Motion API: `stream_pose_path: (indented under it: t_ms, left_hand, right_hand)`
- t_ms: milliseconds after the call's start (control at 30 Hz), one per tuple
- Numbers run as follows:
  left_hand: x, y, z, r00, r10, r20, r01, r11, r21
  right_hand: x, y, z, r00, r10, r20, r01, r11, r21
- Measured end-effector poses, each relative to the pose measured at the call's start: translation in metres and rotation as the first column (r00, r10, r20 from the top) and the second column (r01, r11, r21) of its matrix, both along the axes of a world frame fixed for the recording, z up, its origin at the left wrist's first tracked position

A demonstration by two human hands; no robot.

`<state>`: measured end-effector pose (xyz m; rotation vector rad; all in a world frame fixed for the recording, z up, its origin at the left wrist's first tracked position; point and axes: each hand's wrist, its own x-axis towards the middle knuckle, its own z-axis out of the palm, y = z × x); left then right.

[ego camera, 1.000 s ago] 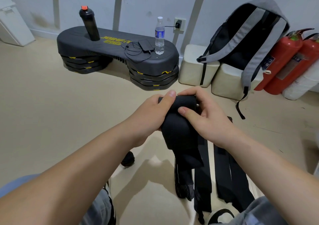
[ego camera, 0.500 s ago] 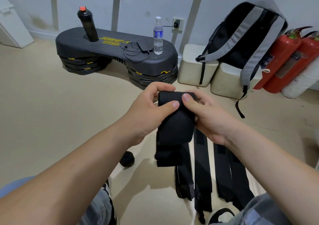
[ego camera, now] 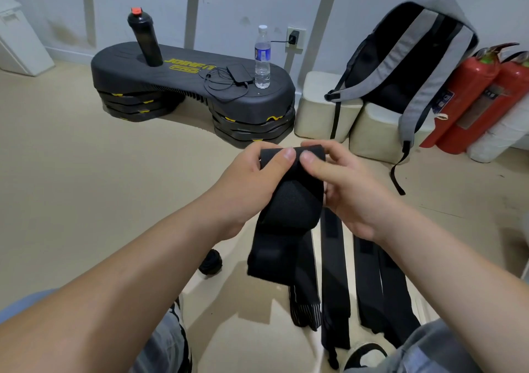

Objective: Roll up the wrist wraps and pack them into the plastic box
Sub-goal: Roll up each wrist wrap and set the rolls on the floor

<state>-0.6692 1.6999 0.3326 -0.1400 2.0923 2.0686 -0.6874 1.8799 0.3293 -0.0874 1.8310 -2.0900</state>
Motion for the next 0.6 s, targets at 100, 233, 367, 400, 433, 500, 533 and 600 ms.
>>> stream_pose_path:
  t_ms: [100, 233, 367, 400, 433, 500, 533, 600]
  left_hand:
    - [0.004, 0.001, -0.002, 0.998, -0.041, -0.049, 0.040, 0.999, -0.023]
    - [0.006, -0.001, -0.003, 0.992, -0.074, -0.107, 0.072, 0.997, -0.027]
    - [0.003, -0.005, -0.003, 0.989, -0.097, -0.112, 0.094, 0.995, -0.030]
    - [0.002, -0.006, -0.003, 0.992, -0.086, -0.097, 0.084, 0.996, -0.025]
    - [0.001, -0.006, -0.003, 0.994, -0.081, -0.078, 0.079, 0.997, -0.025]
    - [0.002, -0.003, -0.002, 0.994, -0.106, -0.027, 0.105, 0.994, -0.016]
    - [0.002, -0.001, -0.001, 0.993, -0.121, -0.006, 0.121, 0.993, -0.005]
    - [0.003, 0.004, 0.000, 0.993, -0.111, 0.041, 0.111, 0.994, 0.000]
  right_hand:
    - [-0.004, 0.000, 0.000, 0.993, 0.095, 0.070, -0.103, 0.987, 0.121]
    - [-0.006, -0.002, -0.003, 0.995, 0.100, 0.012, -0.100, 0.961, 0.259]
    - [-0.008, 0.003, -0.008, 0.997, 0.078, 0.006, -0.077, 0.984, 0.158]
    - [-0.007, 0.004, -0.008, 0.998, 0.069, 0.006, -0.070, 0.990, 0.124]
    - [-0.007, 0.004, -0.008, 0.998, 0.056, 0.002, -0.056, 0.994, 0.098]
    - [-0.006, 0.005, -0.009, 1.000, 0.011, -0.019, -0.010, 0.998, 0.059]
    - [-0.006, 0.004, -0.010, 0.999, -0.014, -0.033, 0.015, 0.999, 0.044]
    - [-0.005, 0.003, -0.012, 0.997, -0.039, -0.065, 0.040, 0.999, 0.016]
